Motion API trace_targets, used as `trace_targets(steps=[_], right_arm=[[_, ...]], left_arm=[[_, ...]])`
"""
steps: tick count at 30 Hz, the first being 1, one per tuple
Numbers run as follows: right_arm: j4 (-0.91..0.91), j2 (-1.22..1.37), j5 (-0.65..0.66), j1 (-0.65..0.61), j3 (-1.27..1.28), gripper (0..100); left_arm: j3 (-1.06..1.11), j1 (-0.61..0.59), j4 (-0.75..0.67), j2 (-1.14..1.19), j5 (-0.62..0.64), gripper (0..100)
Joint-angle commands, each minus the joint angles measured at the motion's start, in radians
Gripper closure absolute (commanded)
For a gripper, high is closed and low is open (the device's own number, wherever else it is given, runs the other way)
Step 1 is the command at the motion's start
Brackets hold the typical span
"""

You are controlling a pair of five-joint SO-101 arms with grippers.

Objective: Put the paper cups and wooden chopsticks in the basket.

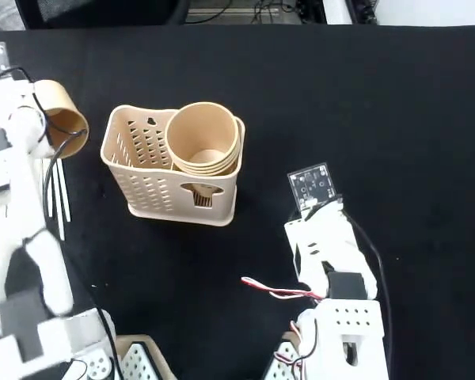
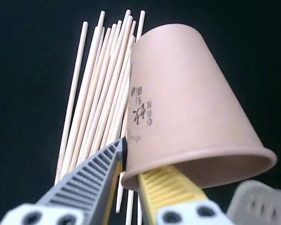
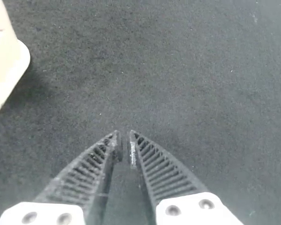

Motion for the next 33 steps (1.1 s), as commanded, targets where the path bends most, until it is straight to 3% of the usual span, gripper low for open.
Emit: trace_targets(steps=[1,6,9,13,20,25,33], right_arm=[[-0.020,-0.004,0.008,-0.009,-0.004,95.6],[-0.020,-0.004,0.008,-0.009,-0.004,95.6],[-0.020,-0.004,0.008,-0.012,-0.004,95.6],[-0.020,-0.004,0.008,-0.011,-0.004,95.6],[-0.052,-0.004,0.008,-0.011,0.007,95.6],[-0.049,-0.004,0.044,-0.012,0.010,95.6],[-0.049,-0.004,0.048,-0.014,0.012,95.6]], left_arm=[[-0.035,0.008,0.132,-0.210,0.002,97],[0.019,0.051,0.219,-0.460,0.002,97],[0.120,0.120,0.215,-0.623,-0.011,97],[0.263,0.220,0.198,-0.872,-0.124,97],[0.331,0.248,0.144,-1.286,-0.164,97],[0.414,0.271,0.167,-1.399,-0.098,97],[0.398,0.378,0.167,-1.393,-0.110,97]])
